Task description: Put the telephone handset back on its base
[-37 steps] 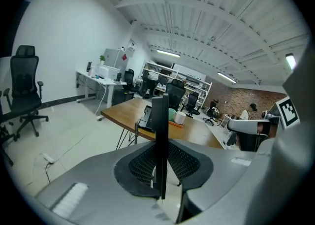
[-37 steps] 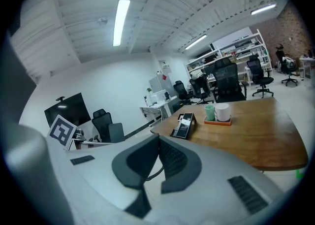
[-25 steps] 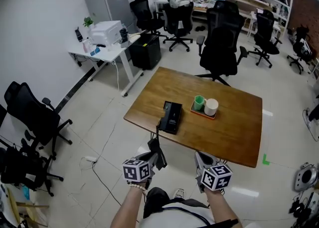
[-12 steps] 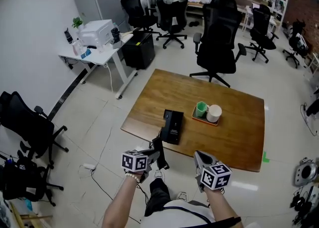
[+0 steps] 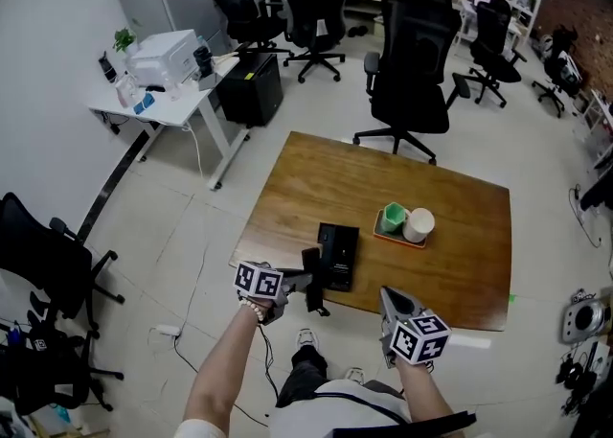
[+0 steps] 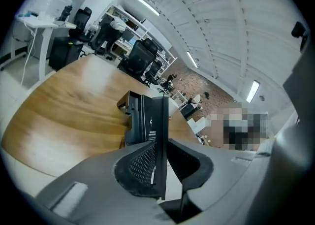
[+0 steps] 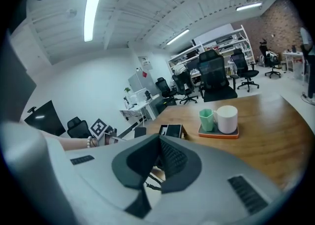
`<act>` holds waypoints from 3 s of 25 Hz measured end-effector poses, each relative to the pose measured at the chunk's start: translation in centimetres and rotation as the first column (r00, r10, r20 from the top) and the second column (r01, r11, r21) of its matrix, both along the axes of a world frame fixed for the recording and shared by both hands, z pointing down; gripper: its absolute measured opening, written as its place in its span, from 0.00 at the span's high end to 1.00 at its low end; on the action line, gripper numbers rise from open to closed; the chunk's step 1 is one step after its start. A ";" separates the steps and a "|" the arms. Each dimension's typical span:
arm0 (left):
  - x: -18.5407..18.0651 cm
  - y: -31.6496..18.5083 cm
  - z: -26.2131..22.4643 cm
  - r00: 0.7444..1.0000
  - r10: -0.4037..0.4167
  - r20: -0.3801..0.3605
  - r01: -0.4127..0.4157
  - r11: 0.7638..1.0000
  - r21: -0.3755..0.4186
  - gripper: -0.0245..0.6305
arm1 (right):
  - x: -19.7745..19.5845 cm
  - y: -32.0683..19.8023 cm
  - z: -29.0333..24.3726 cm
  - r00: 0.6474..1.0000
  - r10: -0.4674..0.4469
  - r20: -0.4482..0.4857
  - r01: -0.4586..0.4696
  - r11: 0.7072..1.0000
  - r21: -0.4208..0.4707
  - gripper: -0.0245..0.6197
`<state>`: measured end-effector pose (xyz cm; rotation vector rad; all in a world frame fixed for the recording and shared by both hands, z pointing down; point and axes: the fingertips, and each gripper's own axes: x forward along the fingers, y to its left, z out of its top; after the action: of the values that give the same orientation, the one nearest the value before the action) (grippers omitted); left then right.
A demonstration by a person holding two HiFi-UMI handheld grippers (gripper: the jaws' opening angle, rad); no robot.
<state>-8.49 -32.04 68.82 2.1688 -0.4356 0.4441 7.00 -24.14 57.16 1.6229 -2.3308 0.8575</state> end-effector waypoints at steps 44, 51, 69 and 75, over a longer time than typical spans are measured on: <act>3.8 -7.9 6.5 0.958 0.237 -0.162 -0.267 0.942 -0.202 0.66 | 0.0 -2.0 2.9 0.977 0.211 -0.028 -0.212 0.971 -0.113 0.95; 2.2 -9.1 5.5 0.998 0.053 -0.014 -0.054 0.998 -0.046 0.60 | 0.4 -2.0 2.4 0.987 0.162 -0.015 -0.162 0.982 -0.095 0.95; -5.5 4.6 -10.0 0.830 -0.557 -0.040 0.539 0.781 0.315 0.95 | 3.0 0.9 -0.2 0.999 0.028 0.045 -0.028 0.999 0.015 0.95; -2.8 10.2 -11.8 0.800 -0.599 0.002 0.547 0.732 0.407 0.95 | 1.9 3.9 -0.7 0.996 -0.076 0.037 0.074 0.996 0.043 0.95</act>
<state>-11.24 -21.81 56.99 2.2228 -1.3304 0.1520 8.86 -20.22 56.42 1.5372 -2.4349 0.8372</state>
